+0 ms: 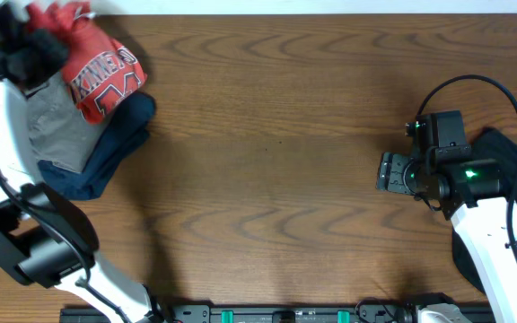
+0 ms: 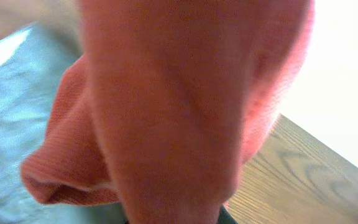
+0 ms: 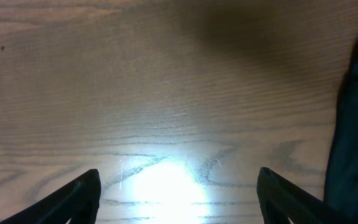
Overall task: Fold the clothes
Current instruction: 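Carry the folded shirt with the left gripper onto the clothes stack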
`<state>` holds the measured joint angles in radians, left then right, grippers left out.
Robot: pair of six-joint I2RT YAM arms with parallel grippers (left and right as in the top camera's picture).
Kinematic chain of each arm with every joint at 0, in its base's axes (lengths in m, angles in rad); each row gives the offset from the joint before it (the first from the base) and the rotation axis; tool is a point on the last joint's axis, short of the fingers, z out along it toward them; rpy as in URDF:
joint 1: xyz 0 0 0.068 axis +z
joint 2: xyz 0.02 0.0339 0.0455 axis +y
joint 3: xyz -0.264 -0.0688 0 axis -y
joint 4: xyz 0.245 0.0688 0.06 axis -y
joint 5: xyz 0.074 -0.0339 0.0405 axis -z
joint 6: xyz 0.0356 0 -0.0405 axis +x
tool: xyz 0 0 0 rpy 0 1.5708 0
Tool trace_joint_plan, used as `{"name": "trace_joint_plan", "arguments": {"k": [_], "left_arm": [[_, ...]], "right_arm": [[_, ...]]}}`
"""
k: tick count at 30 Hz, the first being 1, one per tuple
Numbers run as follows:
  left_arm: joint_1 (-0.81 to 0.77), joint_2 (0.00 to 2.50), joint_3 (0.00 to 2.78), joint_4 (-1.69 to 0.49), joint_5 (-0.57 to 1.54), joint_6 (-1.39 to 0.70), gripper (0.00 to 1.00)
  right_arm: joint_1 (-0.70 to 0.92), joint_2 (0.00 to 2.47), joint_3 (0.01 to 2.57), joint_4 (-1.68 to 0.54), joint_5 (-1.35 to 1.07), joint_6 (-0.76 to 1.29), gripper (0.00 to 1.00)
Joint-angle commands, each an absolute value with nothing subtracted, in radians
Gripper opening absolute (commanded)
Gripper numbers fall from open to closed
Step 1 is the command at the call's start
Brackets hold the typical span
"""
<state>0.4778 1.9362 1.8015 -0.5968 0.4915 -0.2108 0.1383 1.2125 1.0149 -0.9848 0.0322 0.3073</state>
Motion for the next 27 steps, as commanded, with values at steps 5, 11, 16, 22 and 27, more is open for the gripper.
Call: {"name": "trace_joint_plan", "arguments": {"k": [5, 11, 16, 22, 27], "left_arm": [[0.582, 2.03, 1.804, -0.597, 0.485, -0.283, 0.08], [0.624, 2.033, 1.804, -0.605, 0.483, -0.283, 0.97], [0.657, 2.028, 1.804, -0.643, 0.499, -0.335, 0.98], [0.651, 1.948, 1.804, -0.63, 0.535, -0.334, 0.98], [0.582, 1.846, 1.804, -0.625, 0.535, -0.304, 0.98]], "right_arm": [[0.129, 1.204, 1.024, -0.982, 0.053, 0.318, 0.79], [0.129, 1.205, 1.024, -0.975, 0.061, 0.318, 0.82], [0.129, 1.205, 1.024, -0.976, 0.076, 0.317, 0.83], [0.129, 1.205, 1.024, -0.969, 0.079, 0.317, 0.83], [0.129, 1.218, 1.024, -0.936, 0.078, 0.318, 0.85]]}}
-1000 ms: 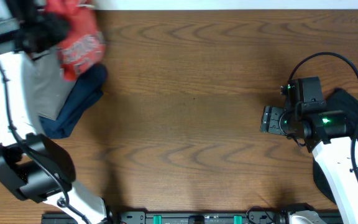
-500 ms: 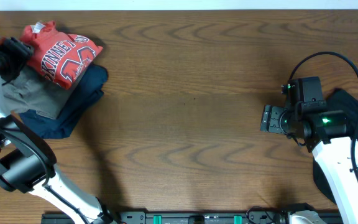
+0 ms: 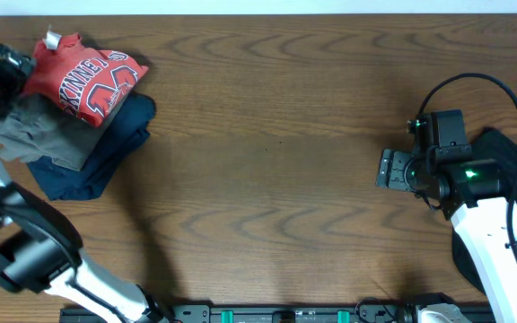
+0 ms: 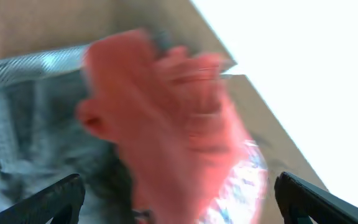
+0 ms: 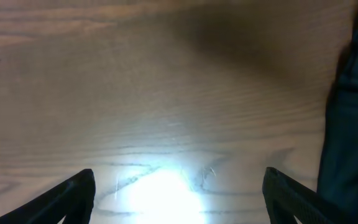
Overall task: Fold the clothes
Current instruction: 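Carry the folded shirt with the left gripper onto the clothes stack, then release the shirt on the stack and retract the left gripper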
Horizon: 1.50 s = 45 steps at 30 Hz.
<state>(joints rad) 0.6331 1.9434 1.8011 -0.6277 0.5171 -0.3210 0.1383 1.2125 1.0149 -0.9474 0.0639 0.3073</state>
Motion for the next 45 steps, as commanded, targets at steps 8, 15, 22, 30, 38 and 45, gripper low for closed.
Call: {"name": "trace_joint_plan", "arguments": {"k": [8, 15, 22, 30, 38, 45], "left_arm": [[0.304, 1.791, 1.804, -0.773, 0.432, -0.174, 0.98], [0.009, 1.814, 1.8, -1.127, 0.085, -0.123, 0.98], [-0.079, 1.808, 1.799, -1.418, -0.012, -0.168, 0.98], [-0.08, 1.607, 1.707, -1.435, -0.009, -0.193, 0.98], [-0.08, 1.131, 1.341, -1.136, -0.008, -0.2, 0.98], [-0.08, 0.719, 1.005, -0.847, -0.009, -0.2, 0.98]], "right_arm": [[0.126, 1.354, 1.024, -0.814, -0.056, 0.321, 0.9], [0.023, 1.455, 1.024, -0.652, -0.244, 0.321, 0.99], [-0.115, 1.412, 1.037, -0.756, -0.261, 0.263, 0.99], [-0.166, 1.187, 1.034, -0.976, -0.053, 0.23, 0.99], [-0.126, 0.864, 0.981, -0.963, -0.048, 0.232, 0.99], [-0.113, 0.608, 0.844, -0.929, 0.057, 0.299, 0.99]]}}
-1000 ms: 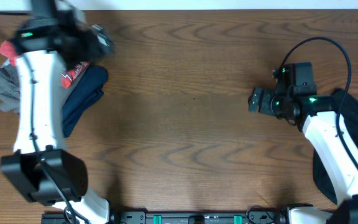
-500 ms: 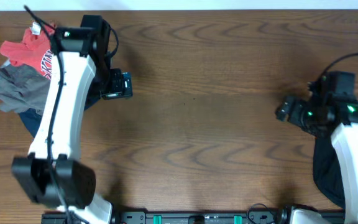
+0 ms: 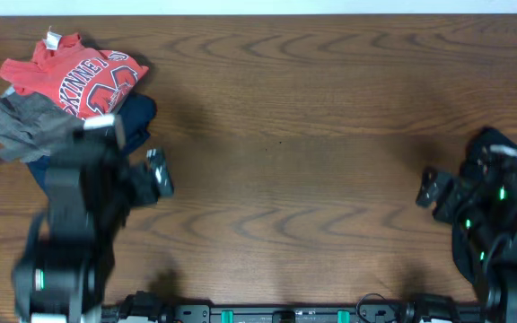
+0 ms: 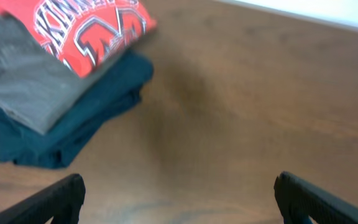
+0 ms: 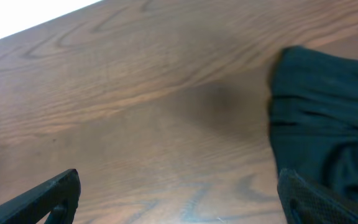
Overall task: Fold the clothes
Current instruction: 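Release the shirt on the stack and retract the left gripper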
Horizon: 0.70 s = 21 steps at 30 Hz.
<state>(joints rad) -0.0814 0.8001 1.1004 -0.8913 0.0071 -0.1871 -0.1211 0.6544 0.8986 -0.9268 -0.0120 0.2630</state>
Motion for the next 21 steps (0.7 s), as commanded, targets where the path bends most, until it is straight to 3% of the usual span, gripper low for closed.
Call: {"name": "trace_joint_plan", "arguments": {"k": [1, 7, 21], "left_arm": [[-0.08, 0.68, 0.974, -0.828, -0.009, -0.2, 0.98], [-0.08, 0.572, 0.92, -0.886, -0.009, -0.2, 0.98], [-0.08, 0.574, 0.92, -0.972, -0.009, -0.2, 0.98]], "right_arm": [[-0.113, 0.588, 0.829, -0.933, 0.055, 0.299, 0.99], [-0.113, 0.558, 0.804, -1.013, 0.052, 0.299, 0.99], [-0.113, 0.558, 0.804, -1.098, 0.052, 0.299, 0.99]]}}
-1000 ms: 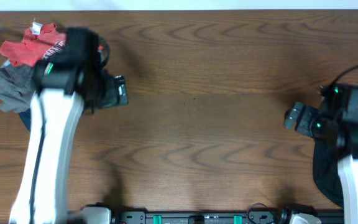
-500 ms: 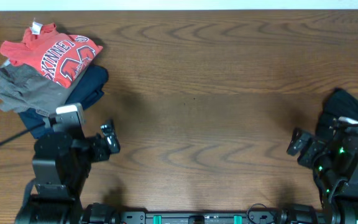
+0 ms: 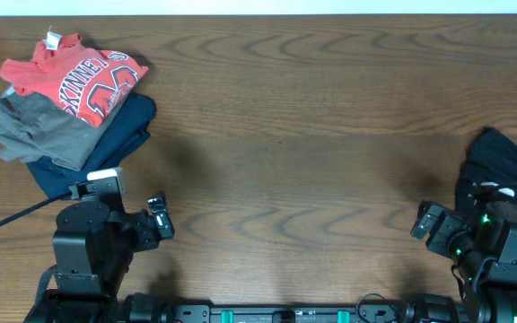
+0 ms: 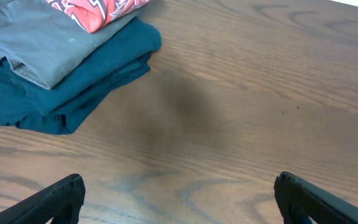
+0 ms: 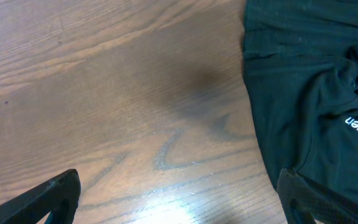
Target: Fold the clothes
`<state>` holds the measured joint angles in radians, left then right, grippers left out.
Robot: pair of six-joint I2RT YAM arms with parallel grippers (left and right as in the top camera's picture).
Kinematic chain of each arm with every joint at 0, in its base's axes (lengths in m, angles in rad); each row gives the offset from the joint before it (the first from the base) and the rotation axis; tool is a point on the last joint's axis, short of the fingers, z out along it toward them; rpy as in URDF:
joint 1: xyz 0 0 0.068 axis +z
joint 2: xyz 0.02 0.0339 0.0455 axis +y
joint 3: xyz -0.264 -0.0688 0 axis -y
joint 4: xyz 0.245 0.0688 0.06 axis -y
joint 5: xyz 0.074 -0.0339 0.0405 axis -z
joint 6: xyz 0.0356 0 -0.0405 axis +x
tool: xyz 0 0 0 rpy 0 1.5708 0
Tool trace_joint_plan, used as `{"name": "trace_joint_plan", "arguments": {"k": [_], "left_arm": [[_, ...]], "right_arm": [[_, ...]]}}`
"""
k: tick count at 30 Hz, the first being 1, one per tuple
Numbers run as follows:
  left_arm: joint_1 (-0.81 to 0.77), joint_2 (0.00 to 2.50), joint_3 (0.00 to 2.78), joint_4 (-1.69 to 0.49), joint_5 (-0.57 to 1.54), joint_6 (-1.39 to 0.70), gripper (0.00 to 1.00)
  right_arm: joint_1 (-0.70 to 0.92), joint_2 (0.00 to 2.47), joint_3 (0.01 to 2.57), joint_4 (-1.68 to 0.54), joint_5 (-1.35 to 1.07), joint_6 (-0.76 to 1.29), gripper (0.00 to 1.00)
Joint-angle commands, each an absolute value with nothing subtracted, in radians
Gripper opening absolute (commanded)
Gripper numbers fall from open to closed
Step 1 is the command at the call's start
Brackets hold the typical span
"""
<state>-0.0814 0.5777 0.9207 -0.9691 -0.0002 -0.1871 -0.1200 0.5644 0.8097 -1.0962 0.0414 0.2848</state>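
A stack of folded clothes lies at the table's far left: a red printed shirt on top, a grey garment under it, a dark blue one at the bottom. The left wrist view shows the same stack. An unfolded black garment with white lettering lies at the right edge. My left gripper is open near the front left, empty. My right gripper is open near the front right, beside the black garment, with nothing between its fingers.
The wooden table spans the whole view; its far edge meets a white strip at the top. A black cable trails left of the left arm.
Both arms have drawn back toward the front edge of the table. The left gripper is now lower and further from the stack; the right gripper sits lower beside the black garment. Both remain open.
The left gripper was at the stack with the red shirt against it, the shirt bunched up. Then the shirt lay flat on top of the stack and the gripper was open beside it. After that both arms had pulled away, and now rest near the front edge.
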Motion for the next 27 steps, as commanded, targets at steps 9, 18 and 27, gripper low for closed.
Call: {"name": "trace_joint_plan", "arguments": {"k": [9, 18, 27], "left_arm": [[-0.08, 0.574, 0.92, -0.972, -0.009, -0.2, 0.98], [-0.08, 0.574, 0.92, -0.972, -0.009, -0.2, 0.98], [-0.08, 0.574, 0.92, -0.972, -0.009, -0.2, 0.98]], "right_arm": [[-0.112, 0.554, 0.804, -1.098, 0.053, 0.299, 0.99], [-0.02, 0.402, 0.765, -0.97, 0.056, 0.177, 0.99], [-0.005, 0.126, 0.436, -0.51, -0.177, 0.009, 0.99]]}}
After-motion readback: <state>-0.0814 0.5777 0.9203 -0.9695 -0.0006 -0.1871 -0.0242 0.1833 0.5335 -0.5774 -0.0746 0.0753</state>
